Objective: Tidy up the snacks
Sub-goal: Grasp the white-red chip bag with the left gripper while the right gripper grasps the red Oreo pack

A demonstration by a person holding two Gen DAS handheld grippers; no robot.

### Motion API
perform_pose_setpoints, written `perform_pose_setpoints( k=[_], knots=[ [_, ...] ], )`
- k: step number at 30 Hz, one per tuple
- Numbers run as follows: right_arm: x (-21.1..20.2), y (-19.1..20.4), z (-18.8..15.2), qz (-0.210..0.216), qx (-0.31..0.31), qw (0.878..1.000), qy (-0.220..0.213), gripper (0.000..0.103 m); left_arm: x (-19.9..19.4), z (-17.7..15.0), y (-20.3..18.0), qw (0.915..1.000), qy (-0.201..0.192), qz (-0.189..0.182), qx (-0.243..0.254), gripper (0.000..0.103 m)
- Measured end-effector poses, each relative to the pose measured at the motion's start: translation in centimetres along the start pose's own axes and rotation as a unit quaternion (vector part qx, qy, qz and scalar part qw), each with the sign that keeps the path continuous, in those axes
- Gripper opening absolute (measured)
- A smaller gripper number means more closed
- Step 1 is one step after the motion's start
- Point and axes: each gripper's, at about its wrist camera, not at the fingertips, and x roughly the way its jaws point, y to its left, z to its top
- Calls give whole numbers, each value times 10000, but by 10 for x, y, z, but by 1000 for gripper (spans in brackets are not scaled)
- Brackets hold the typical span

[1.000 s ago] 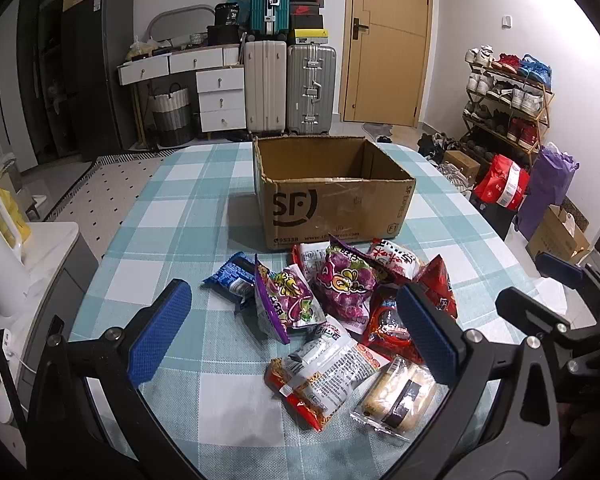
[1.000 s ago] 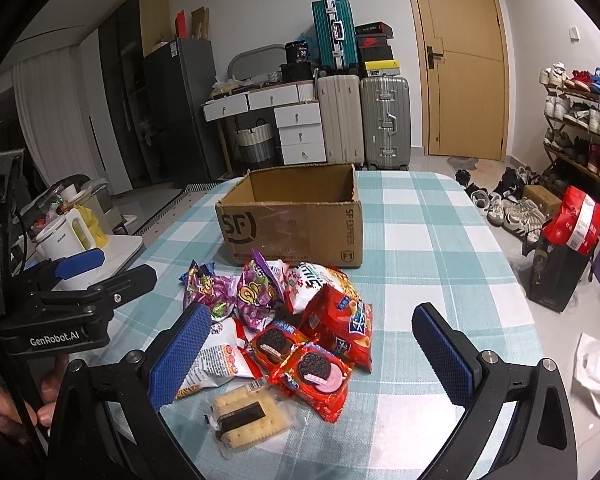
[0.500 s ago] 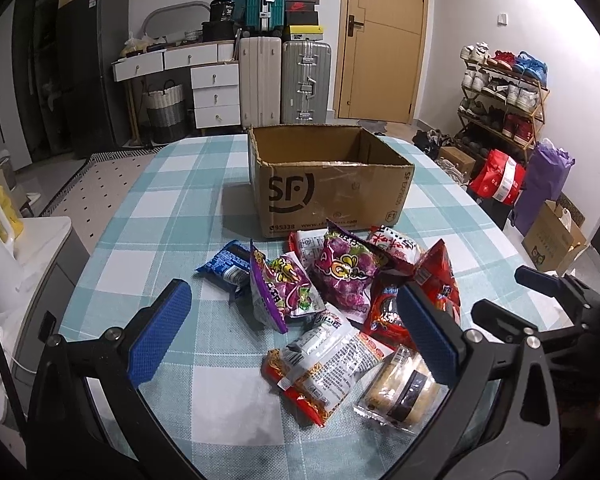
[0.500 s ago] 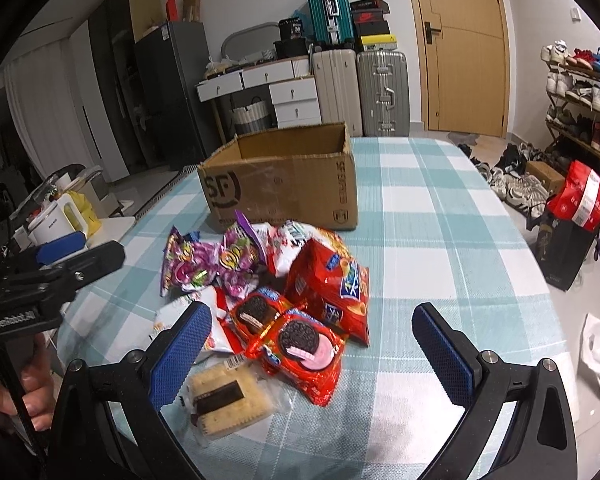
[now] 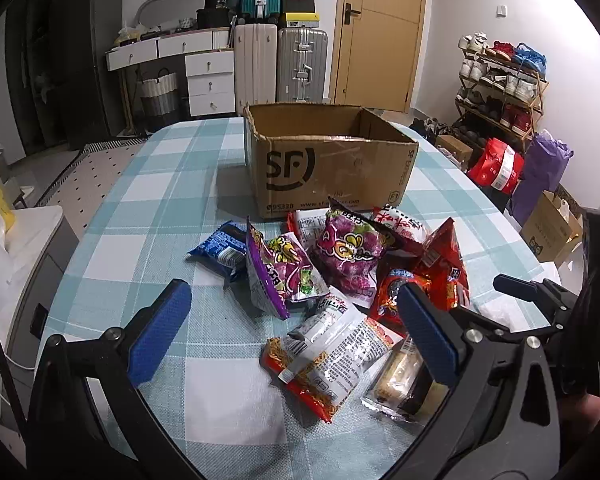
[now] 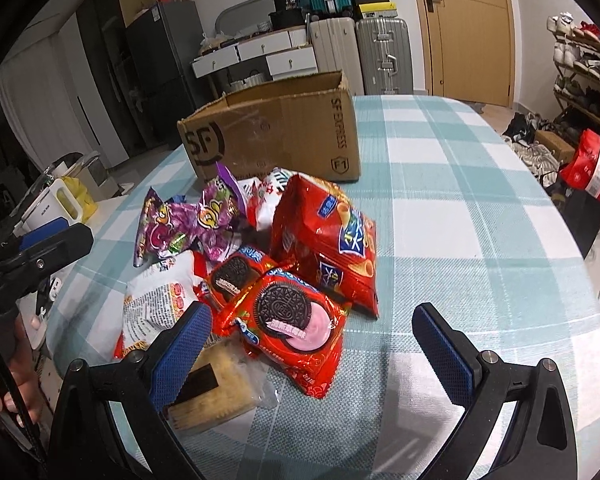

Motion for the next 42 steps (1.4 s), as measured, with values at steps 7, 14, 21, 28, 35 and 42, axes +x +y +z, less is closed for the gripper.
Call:
perform_pose_setpoints(
  k=[7, 14, 21, 28, 35, 42],
  knots=[
    [11, -3, -1, 170, 78, 9998, 84, 102, 11, -2, 3, 9999, 122, -12, -41, 102],
    [21, -2, -3, 426, 158, 9986, 268, 87, 18, -4, 3, 9998, 196, -23, -56, 102],
    [20, -6, -8, 774, 312, 9962, 265, 57, 17, -4, 8, 9998, 175, 37, -97, 102],
    [10, -7, -9, 819, 345, 9959, 148, 55, 11, -6, 18, 9996, 180, 110, -161, 102],
    [-4, -6, -5, 876, 283, 9958, -19, 55, 13, -15, 28, 9990, 378, 22, -239, 102],
    [-13, -5, -6, 917, 243, 9955, -87, 55, 24, -26, 25, 9971, 676, -275, -219, 102]
  ],
)
